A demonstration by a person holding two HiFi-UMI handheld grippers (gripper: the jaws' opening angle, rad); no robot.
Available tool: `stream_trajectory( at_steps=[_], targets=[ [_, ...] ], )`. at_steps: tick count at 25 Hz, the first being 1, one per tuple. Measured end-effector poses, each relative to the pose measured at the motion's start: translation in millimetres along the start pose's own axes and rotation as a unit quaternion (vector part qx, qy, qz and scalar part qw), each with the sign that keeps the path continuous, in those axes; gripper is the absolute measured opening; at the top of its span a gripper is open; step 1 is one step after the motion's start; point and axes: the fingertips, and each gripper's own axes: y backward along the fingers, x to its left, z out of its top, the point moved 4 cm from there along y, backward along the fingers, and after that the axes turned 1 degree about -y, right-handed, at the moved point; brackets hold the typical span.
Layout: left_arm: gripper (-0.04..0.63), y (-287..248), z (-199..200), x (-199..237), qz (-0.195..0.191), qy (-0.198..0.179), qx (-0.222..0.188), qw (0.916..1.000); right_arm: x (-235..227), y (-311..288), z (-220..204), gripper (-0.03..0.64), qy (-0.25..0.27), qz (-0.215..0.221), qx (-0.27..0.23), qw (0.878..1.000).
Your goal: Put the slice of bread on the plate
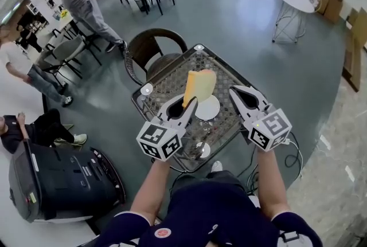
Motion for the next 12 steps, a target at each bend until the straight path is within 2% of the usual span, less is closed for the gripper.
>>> stream_trajectory(
  at_steps=[5,12],
  targets=[
    [0.089,-6.4,5.0,12.4,-0.003,0.000,0.002,1.0000,-8.0,-9.1,3.2,0.006,0.001,-0.007,0.006,1.000],
    [0.089,-7.8,-0.2,38.2,-0.027,0.004,0.011,0.9996,2.2,-29.8,-6.9,0.006,0.000,-0.030,0.024,0.999]
  ],
)
